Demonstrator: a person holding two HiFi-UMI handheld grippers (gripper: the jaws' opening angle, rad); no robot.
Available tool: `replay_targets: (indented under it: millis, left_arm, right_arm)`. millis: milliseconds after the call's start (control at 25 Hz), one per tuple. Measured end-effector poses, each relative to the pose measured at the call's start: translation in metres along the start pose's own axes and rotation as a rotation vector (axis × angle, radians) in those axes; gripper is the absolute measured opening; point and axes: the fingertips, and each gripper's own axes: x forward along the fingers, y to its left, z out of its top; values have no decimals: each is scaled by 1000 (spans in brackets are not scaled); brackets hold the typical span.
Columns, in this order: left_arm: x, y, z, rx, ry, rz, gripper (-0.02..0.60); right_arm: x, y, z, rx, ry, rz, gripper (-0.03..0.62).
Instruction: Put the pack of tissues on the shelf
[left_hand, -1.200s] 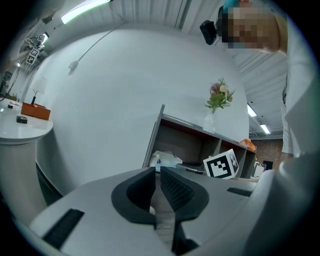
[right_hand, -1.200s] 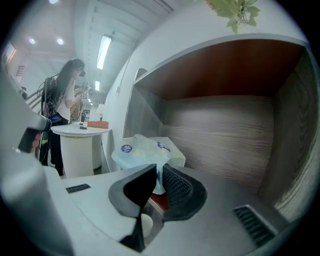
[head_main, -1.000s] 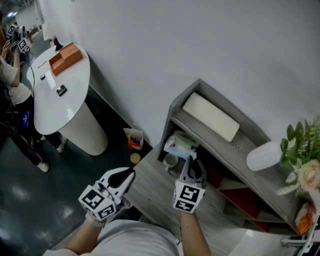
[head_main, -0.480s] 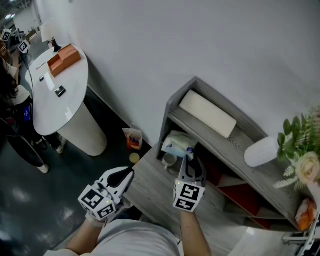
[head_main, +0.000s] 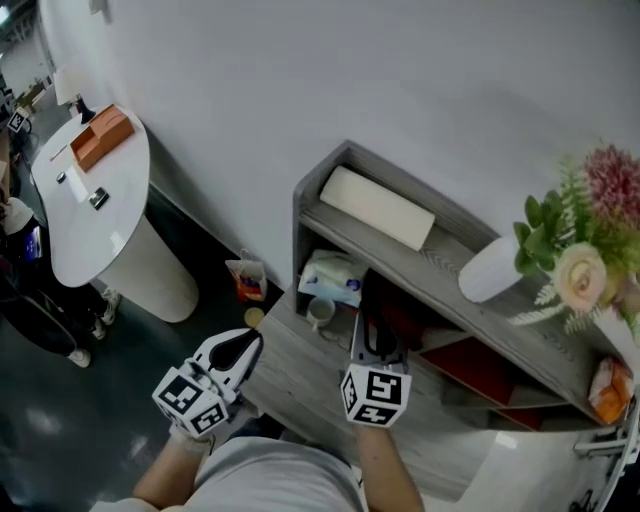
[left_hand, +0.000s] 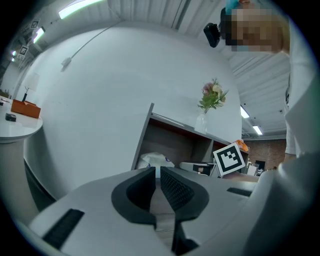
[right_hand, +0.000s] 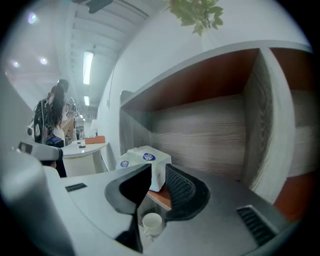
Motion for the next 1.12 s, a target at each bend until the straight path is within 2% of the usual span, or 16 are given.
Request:
replay_targets:
  millis: [320,520,880,1120]
  left_arm:
    - [30,-43,-2,22,26,-128,18]
    - [55,-78,-7,32,50,-239,18]
    - [88,-141,-18,51,91,-437,18]
    - [100,-175,-28,70,129,-536,18]
  right_arm:
    - [-53,-19,5,74,-37,-24,50]
    - [-89,-41,3,122,-69,-58,40]
    - [-153,-77,-10,155,-100,-193,38]
    - [-182,-92,-24,188,-102,-269,38]
